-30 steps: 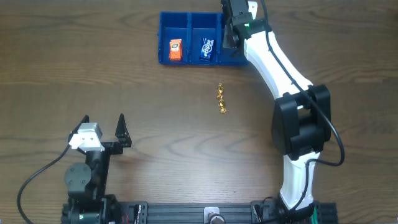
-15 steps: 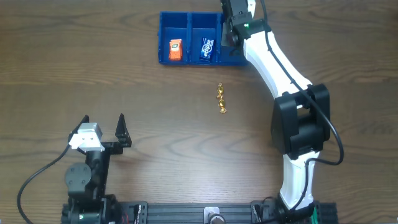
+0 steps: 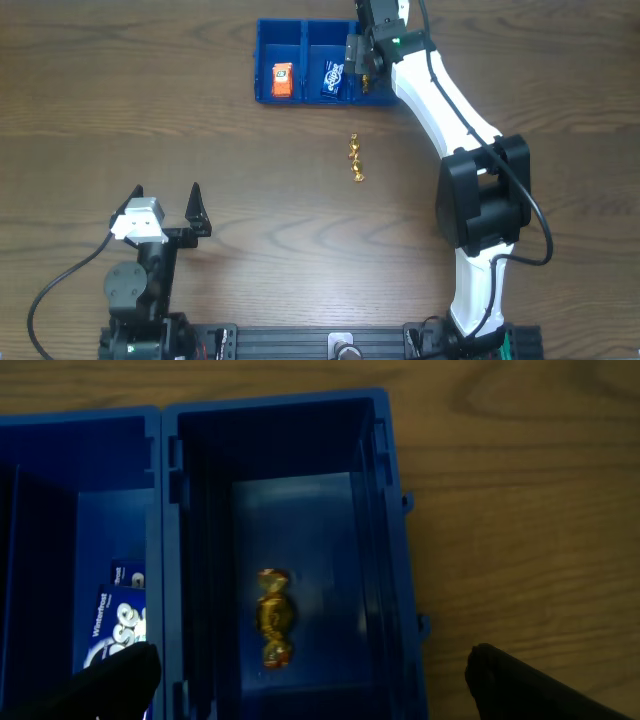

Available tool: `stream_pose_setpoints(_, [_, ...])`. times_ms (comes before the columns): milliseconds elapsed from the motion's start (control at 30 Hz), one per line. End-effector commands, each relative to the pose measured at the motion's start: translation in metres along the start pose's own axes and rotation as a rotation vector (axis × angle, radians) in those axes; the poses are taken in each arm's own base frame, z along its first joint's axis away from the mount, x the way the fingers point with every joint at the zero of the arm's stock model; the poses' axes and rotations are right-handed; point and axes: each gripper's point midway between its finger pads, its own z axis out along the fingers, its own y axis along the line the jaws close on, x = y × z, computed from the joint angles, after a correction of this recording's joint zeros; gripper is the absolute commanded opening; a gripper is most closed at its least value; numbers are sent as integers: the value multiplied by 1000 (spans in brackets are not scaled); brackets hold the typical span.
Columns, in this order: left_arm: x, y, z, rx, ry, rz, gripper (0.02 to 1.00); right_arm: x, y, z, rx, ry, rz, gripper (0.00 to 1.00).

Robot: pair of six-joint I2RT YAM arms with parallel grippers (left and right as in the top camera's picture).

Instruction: Sort Candies Into Trays

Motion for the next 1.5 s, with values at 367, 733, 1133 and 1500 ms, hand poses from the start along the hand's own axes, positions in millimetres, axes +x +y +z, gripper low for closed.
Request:
stream_pose_setpoints(367, [16,3,0,-11,52,-8,998,104,51,-79,-85,334,-166,998])
stream_pose_setpoints(733, [16,3,0,-11,52,-8,996,186,30,-53,-30,531,-162,1000])
stream_pose_setpoints(1133, [16,3,0,-11,52,-8,998,194,37,-34,-65,485,-142,1000])
stream_pose_setpoints(1500, [16,3,0,-11,52,-7,996,198,33,-11,-38,495,-73,1000])
